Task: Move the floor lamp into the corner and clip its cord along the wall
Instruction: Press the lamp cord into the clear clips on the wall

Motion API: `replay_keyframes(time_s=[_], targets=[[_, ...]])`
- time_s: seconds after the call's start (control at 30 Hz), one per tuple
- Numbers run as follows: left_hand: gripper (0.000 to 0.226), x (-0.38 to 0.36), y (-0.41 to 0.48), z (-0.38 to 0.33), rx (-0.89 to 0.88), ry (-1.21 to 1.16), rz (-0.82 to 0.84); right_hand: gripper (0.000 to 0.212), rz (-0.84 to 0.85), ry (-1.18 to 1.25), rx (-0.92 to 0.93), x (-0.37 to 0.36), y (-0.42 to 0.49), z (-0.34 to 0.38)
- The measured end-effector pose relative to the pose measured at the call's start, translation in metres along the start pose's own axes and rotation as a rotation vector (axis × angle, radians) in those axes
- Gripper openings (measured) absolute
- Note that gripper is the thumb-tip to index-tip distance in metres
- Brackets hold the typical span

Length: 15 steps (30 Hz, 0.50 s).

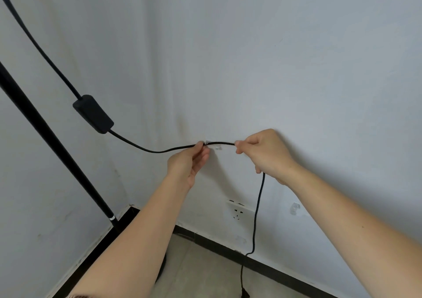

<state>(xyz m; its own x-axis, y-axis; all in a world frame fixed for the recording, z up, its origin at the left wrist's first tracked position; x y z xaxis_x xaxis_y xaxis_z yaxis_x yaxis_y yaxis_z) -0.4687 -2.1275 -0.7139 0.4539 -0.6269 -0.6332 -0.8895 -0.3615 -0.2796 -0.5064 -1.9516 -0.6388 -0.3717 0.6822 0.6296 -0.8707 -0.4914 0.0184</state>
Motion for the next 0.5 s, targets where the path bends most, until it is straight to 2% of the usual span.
replay_keyframes(time_s=[0.1,0.23,0.37,0.5], targets=[[0.003,0.000,-0.001,0.003,-0.034,-0.031,0.004,0.049,-0.112,-0.210,0.051,-0.002,0.000,0.000],[0.006,-0.001,-0.001,0.003,-0.077,-0.015,-0.018,0.053,-0.070,-0.404,0.028,-0.010,-0.007,-0.005],[0.009,-0.004,-0.002,0.003,-0.114,0.012,-0.039,0.053,-0.046,-0.352,-0.034,-0.015,-0.014,-0.016],[0.007,-0.007,-0.002,0.002,-0.130,0.039,-0.078,0.065,-0.020,-0.276,-0.132,-0.017,-0.026,-0.033]])
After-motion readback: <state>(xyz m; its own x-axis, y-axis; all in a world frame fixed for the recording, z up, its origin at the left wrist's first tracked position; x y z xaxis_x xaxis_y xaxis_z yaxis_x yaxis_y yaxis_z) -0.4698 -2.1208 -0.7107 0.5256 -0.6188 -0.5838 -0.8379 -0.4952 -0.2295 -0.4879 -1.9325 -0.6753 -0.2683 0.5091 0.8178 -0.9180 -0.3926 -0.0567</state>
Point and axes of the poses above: each hand's wrist, its own y-axis towards the middle knuckle, its own x-axis out of the back of the hand, z = x × y, the point moved 2 cm from there along y, towards the middle knuckle, and after that the axes turned 7 degrees about z, right-handed, at the moved point
